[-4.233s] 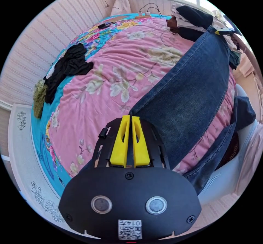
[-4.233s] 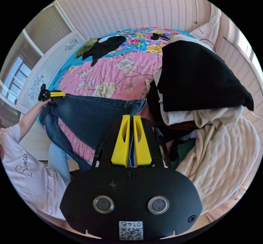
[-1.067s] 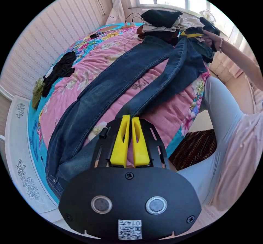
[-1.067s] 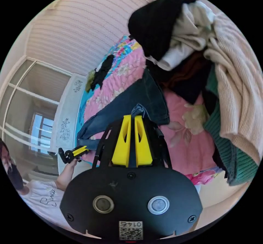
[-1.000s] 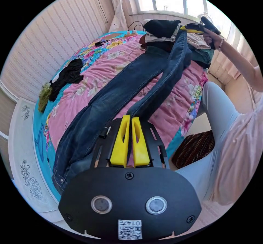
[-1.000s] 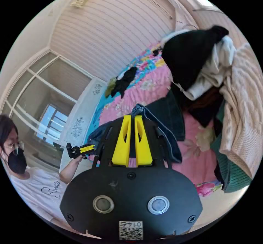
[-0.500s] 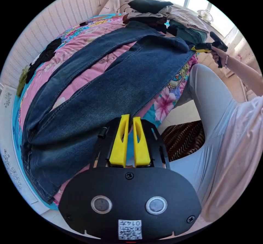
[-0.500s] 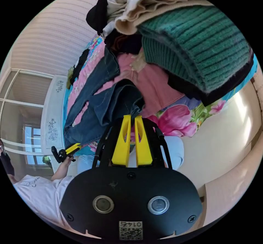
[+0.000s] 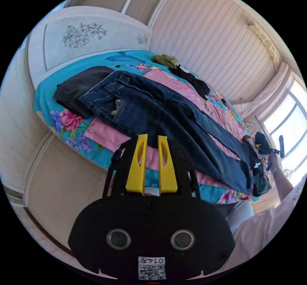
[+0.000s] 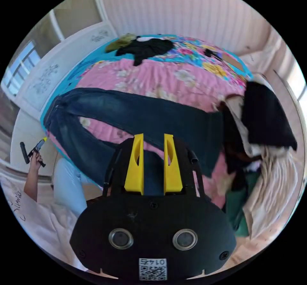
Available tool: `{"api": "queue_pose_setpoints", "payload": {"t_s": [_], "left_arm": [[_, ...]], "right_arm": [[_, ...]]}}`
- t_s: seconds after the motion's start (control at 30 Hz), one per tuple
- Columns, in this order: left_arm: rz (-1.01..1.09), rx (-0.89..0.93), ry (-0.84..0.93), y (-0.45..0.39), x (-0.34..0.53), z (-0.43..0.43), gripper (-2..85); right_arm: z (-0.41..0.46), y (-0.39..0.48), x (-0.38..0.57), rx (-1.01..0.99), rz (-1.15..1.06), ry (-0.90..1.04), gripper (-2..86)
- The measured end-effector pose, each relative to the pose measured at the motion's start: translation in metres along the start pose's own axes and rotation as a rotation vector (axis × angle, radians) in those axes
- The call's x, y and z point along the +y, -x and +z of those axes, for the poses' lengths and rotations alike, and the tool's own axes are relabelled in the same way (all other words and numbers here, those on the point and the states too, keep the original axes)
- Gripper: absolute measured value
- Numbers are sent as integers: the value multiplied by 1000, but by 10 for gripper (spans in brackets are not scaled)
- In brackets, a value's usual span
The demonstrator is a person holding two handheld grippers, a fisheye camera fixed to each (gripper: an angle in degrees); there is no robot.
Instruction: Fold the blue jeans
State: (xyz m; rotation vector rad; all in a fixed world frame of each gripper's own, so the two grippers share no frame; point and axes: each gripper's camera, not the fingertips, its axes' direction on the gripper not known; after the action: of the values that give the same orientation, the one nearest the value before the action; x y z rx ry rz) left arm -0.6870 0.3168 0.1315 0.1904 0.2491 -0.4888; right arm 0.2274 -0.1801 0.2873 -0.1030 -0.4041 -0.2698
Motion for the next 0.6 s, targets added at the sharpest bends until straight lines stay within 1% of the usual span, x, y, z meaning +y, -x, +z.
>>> {"api": "queue_pose_setpoints", "payload": {"t_s": [0.07,0.1,0.17,0.2,0.23,0.27,0.3,0.37,0.4,0.5,0.53,0.6], "left_arm": [[-190,-35,-121,62,-7,-10,89],[-228,-28,-149,75,-9,-11,95],[-310,12,-220,112,-14,-8,99],[-315,10,-228,118,-16,-6,100],[-327,-1,-229,128,-19,2,102],[-346,9,-225,139,-21,11,105],[-356,32,-219,144,-21,17,107],[-378,114,-182,158,-23,37,108],[-372,118,-172,160,-23,41,107],[-316,91,-164,158,-22,50,64],[-301,92,-162,158,-23,50,51],[-267,102,-174,159,-22,46,45]], "right_arm": [[55,92,-103,-126,-283,15,119],[69,116,-126,-161,-343,24,125],[126,207,-206,-298,-504,64,138],[140,228,-224,-325,-530,72,140],[166,268,-256,-361,-565,88,144],[191,305,-283,-368,-592,106,148],[204,321,-294,-360,-603,117,150],[249,371,-332,-310,-602,147,158],[259,379,-340,-300,-587,157,159],[303,397,-364,-277,-484,223,148],[319,401,-368,-250,-472,286,132],[329,406,-370,-236,-491,308,103]]}}
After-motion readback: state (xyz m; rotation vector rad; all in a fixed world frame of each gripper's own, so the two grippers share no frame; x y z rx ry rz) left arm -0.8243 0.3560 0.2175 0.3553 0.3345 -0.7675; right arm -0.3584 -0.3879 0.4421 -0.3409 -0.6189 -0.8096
